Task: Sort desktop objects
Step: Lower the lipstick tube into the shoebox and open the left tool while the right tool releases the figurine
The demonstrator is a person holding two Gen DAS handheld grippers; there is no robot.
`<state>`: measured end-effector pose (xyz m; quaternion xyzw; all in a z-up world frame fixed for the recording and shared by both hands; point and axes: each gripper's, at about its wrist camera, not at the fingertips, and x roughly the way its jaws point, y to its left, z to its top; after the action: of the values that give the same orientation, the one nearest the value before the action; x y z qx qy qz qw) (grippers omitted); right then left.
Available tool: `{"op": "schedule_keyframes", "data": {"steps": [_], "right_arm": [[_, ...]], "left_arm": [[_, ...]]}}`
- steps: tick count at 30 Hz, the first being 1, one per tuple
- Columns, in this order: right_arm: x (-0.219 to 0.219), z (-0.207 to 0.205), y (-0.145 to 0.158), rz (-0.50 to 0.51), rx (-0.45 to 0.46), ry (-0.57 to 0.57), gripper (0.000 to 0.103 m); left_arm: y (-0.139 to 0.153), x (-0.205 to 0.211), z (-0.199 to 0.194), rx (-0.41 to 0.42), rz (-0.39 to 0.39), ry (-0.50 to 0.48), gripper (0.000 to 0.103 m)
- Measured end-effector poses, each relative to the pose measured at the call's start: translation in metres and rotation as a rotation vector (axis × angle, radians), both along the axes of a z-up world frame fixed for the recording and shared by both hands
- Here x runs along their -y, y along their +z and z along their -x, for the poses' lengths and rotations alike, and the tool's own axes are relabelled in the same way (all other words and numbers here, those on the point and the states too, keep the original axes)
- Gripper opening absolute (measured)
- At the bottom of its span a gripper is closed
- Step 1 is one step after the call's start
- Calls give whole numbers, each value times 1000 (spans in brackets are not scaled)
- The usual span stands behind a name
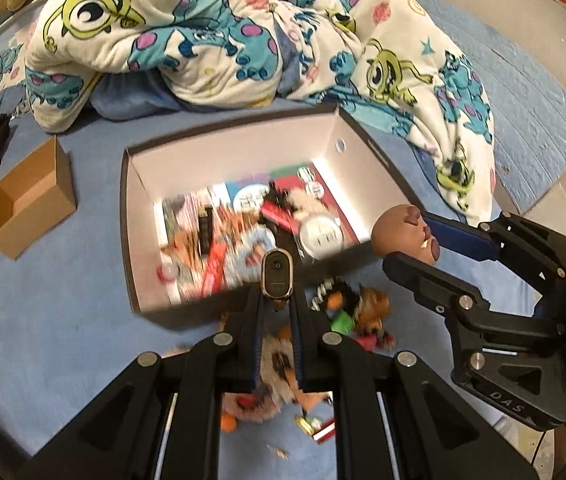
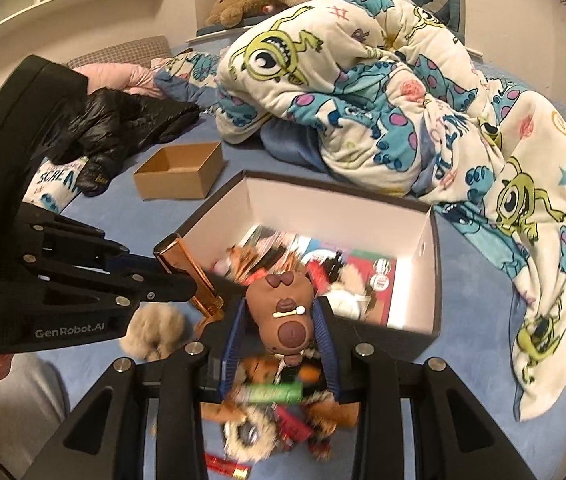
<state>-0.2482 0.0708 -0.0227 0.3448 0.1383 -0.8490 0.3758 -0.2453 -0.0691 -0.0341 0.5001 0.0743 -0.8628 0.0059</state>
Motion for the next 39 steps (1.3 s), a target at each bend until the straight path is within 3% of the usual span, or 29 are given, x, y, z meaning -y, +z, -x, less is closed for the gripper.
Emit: {"op": "schedule_keyframes", "data": {"steps": [6,19,29,39], "right_arm": [[13,36,2,34,7,-34,35],[39,96,-49,5,91,-119,35],[48,112,-79,-45,125,-131,35],[46,116,-87,-34,150,-178,35]], "left_arm": [[-3,19,39,-7,16,20,13],[-73,40,94,79,9,44,13],[-107,46,107,135,17,52,13],[-115,47,108,158,22,55,13]]}}
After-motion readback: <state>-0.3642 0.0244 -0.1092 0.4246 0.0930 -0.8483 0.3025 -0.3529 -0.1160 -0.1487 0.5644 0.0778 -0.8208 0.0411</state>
